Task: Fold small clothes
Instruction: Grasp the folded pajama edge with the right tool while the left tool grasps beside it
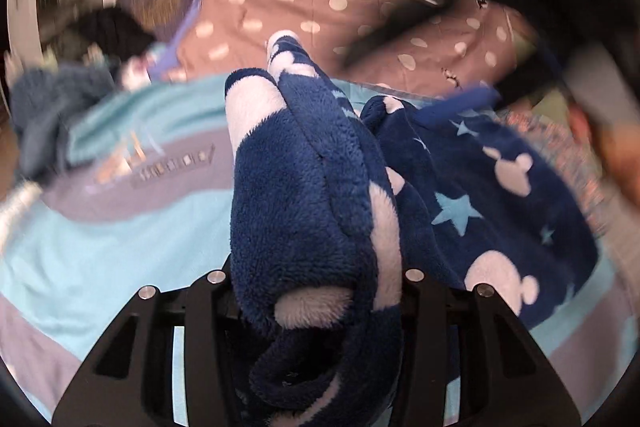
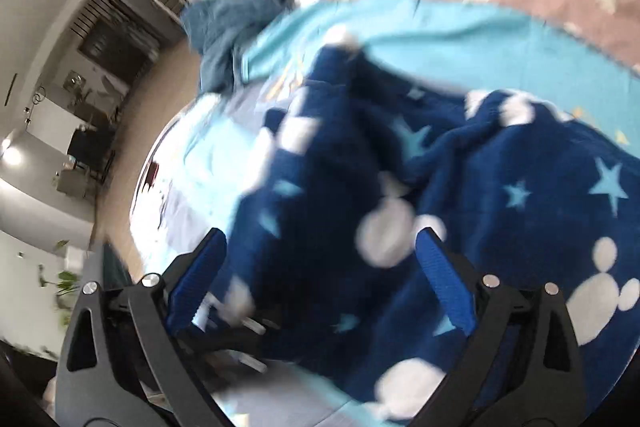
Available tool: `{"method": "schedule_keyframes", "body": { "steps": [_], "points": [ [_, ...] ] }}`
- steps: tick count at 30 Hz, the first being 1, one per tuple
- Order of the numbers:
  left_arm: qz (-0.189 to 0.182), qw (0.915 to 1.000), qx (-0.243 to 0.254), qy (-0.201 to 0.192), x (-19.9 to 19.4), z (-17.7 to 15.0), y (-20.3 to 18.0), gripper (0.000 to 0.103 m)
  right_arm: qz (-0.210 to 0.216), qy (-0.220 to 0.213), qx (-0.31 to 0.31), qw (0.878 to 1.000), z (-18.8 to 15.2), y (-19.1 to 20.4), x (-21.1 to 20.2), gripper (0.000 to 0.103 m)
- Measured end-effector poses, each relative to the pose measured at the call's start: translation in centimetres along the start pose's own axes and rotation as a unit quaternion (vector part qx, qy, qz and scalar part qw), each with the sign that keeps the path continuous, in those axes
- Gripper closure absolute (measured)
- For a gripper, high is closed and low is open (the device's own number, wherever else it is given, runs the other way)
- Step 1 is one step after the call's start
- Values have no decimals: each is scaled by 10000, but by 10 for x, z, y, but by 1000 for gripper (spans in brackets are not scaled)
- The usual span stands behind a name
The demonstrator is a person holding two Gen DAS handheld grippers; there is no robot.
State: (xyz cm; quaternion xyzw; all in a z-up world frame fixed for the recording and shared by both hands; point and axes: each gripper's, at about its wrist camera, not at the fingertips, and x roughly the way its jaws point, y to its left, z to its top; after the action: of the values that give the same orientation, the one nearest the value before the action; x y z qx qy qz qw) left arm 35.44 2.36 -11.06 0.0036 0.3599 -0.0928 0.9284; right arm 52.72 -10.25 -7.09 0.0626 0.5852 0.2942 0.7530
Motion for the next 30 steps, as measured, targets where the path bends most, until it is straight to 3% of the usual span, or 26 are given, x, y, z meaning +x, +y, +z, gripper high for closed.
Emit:
{"method": "schedule_keyframes", "body": {
  "steps": [2,5,9,10,11,13,17,23,26,30],
  "points": [
    [305,9992,259,-96,-3,-3,-14,57,-151,389,260,9988,18,4,14,6],
    [618,9967,509,-166,-5,1,-27,57,-35,868,793,9931,31,0,33,6],
    [807,9933,802,-200,-7,1,-41,57,-421,1206,649,9897,33,8,45,10],
    [859,9923,865,-197,-10,0,-43,57,-561,1269,565,9887,32,11,48,31],
    [898,9919,885,-183,-10,0,-43,57,-869,1309,483,9864,30,12,48,61],
    [937,9913,915,-146,-8,1,-48,57,-1055,1334,418,9846,27,8,45,66],
    [1021,9878,1136,-289,-14,3,-66,57,-1049,1196,354,9866,21,4,24,74],
    [979,9851,1319,-507,-30,19,-93,57,-894,953,328,9909,21,-6,-16,76],
    [774,9863,1331,-597,-42,33,-107,56,-794,786,343,9931,19,-10,-38,76],
    [163,9919,1079,-658,-55,53,-119,57,-587,597,451,9955,12,-31,-79,76]
  ]
}}
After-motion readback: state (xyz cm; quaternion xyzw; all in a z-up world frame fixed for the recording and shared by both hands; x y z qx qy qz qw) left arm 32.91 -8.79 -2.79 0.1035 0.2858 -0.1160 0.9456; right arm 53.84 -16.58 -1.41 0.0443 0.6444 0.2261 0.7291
